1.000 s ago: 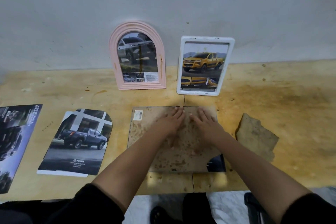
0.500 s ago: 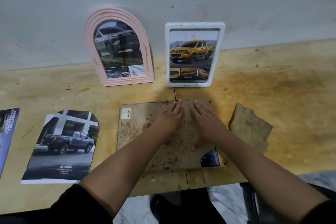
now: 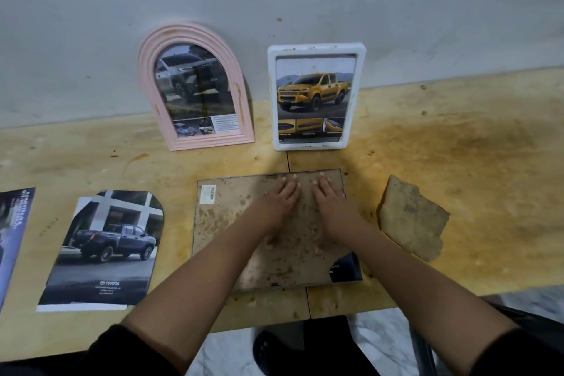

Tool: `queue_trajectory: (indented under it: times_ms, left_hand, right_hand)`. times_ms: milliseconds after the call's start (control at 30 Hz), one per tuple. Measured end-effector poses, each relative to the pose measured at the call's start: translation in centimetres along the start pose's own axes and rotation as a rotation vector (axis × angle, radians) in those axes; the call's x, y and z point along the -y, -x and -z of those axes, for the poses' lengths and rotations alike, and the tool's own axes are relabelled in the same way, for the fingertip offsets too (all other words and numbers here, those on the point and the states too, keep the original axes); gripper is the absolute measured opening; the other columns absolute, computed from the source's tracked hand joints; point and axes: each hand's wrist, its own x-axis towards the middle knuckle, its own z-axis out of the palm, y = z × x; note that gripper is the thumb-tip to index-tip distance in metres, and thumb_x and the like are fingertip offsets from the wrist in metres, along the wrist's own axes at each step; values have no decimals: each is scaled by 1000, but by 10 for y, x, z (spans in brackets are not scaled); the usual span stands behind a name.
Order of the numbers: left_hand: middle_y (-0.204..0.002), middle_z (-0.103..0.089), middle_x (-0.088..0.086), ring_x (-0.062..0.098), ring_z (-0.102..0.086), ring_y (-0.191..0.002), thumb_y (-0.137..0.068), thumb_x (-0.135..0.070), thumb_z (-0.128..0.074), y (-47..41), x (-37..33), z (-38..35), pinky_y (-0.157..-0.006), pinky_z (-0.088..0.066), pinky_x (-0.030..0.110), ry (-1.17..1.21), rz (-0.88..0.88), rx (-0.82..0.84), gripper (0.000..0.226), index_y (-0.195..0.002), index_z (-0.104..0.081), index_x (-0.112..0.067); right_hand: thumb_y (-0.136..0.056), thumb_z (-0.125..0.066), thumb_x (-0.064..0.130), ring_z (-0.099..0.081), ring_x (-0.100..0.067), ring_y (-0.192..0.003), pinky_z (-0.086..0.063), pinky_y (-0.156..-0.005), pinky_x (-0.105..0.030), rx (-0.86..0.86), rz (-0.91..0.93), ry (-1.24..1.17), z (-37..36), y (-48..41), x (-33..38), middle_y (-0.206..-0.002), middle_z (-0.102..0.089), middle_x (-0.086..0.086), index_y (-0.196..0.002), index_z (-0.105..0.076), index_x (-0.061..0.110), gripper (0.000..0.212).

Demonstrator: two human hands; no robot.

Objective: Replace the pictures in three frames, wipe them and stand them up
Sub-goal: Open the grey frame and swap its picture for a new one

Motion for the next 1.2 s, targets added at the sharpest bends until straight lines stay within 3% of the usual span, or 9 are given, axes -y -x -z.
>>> queue_trajectory:
  times_ms: [133,233,333,433,633,733,933,1100,1200]
  left_hand:
    - [-157,15,3,24,5,-146,-86,-8,-60,36,12,-17,-116,-21,37,302,54,-55,90,-150,4,-11]
    - [-158,-11,6,25,-27,-140,-90,-16,-53,76,25,-48,-105,-35,32,536,152,-290,66,-148,-21,-12]
    - [-130,-46,13,27,-49,-113,-91,-11,-47,109,42,-76,-89,-41,32,655,414,-663,37,-127,-49,-5]
    - [-104,-50,18,34,-51,-94,-90,-7,-46,125,53,-87,-76,-40,33,661,635,-644,18,-101,-57,1]
    - [-113,-49,21,38,-54,-94,-88,-3,-45,128,30,-83,-85,-44,37,762,774,-534,21,-92,-64,3]
    - [-123,-44,23,40,-51,-105,-91,-3,-43,127,23,-78,-89,-42,37,823,876,-517,22,-103,-60,7]
    - [-136,-35,21,38,-35,-125,-93,-2,-41,130,15,-70,-99,-36,37,935,989,-476,33,-125,-45,6]
    - [-135,-32,22,39,-31,-124,-90,-1,-49,136,2,-81,-95,-37,39,1054,1017,-530,33,-121,-45,7]
    - [-132,-34,23,40,-32,-120,-87,0,-48,140,0,-75,-94,-34,39,1082,1007,-677,30,-116,-47,7]
  right_hand:
    - [-72,-78,30,15,-23,-144,-19,-117,-44,12,32,-72,-5,10,-6,-155,23,-4,-150,2,16,112]
    - [-85,-63,20,-16,-26,-142,-31,-108,-32,-137,64,-120,-10,29,-9,-157,-7,-9,-145,-23,13,73]
    - [-81,-62,25,-34,-30,-125,-37,-99,-34,-372,-114,-243,-23,45,-11,-139,-35,-14,-131,-42,8,56]
    - [-80,-64,33,-35,-31,-119,-41,-91,-38,-364,-343,-365,-34,47,-7,-124,-41,-16,-123,-42,6,55]
    - [-82,-65,22,-41,-30,-98,-41,-78,-35,-364,-410,-550,-43,48,0,-116,-40,-19,-102,-45,4,33]
    - [-84,-63,17,-41,-25,-80,-41,-68,-33,-320,-408,-652,-45,52,3,-122,-33,-19,-106,-43,2,33]
    - [-84,-61,10,-37,-21,-72,-42,-67,-36,-290,-475,-784,-46,63,12,-127,-28,-20,-113,-38,-1,38]
    - [-79,-66,8,-37,-21,-70,-40,-57,-33,-362,-477,-841,-58,83,16,-119,-30,-17,-97,-34,7,37]
    - [-76,-70,7,-36,-19,-74,-35,-54,-31,-494,-429,-900,-52,92,16,-120,-34,-17,-99,-38,5,39]
